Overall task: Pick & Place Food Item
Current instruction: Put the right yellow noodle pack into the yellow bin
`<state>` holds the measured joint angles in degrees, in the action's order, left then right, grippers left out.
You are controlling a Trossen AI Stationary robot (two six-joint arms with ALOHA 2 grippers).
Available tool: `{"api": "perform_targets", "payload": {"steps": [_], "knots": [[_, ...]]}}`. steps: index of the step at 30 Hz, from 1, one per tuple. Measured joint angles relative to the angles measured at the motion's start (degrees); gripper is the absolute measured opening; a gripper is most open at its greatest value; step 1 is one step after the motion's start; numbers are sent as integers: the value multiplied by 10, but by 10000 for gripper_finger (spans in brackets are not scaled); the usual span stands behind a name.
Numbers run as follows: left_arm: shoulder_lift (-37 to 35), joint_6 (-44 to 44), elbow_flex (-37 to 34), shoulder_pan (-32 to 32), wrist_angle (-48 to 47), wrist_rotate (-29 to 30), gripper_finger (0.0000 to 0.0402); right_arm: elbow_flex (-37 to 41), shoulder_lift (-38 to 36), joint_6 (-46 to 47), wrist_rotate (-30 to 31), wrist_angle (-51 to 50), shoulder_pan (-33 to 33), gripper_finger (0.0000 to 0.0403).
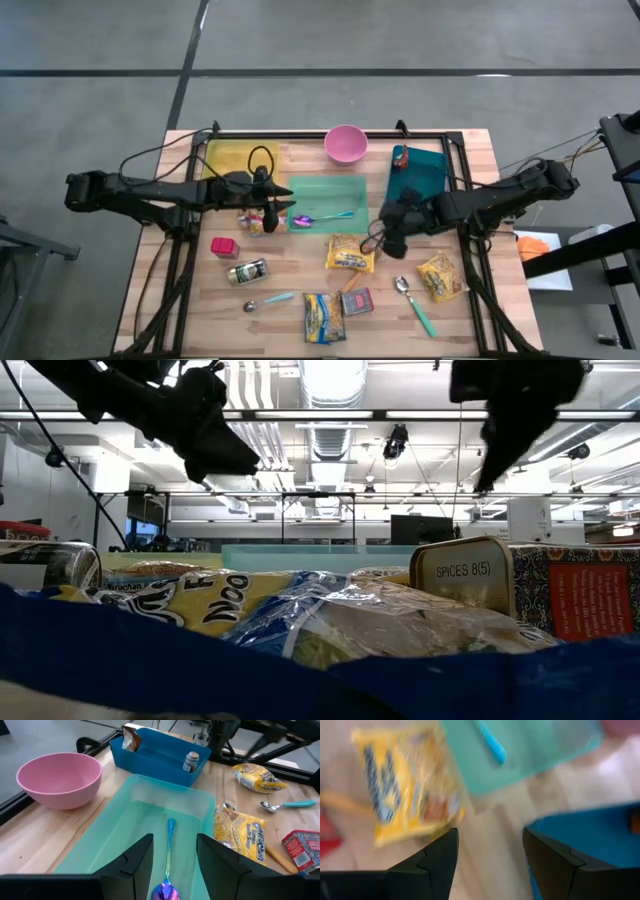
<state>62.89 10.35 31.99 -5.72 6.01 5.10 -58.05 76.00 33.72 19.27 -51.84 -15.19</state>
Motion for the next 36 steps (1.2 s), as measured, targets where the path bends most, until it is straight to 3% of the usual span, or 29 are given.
{"api": "perform_targets", "payload": {"steps": [9,18,23,36], "knots": [[0,0,0,0,2,0,159,-70,71,120,-109,-172,-89,219],[0,2,0,0,2,-2,159,-74,100,270,-185,-167,-168,219],[0,1,-1,0,2,-2,159,-62,97,334,-194,-163,-186,219],[0,-15,-1,0,-1,-2,159,46,97,365,-194,-71,-187,219]]}}
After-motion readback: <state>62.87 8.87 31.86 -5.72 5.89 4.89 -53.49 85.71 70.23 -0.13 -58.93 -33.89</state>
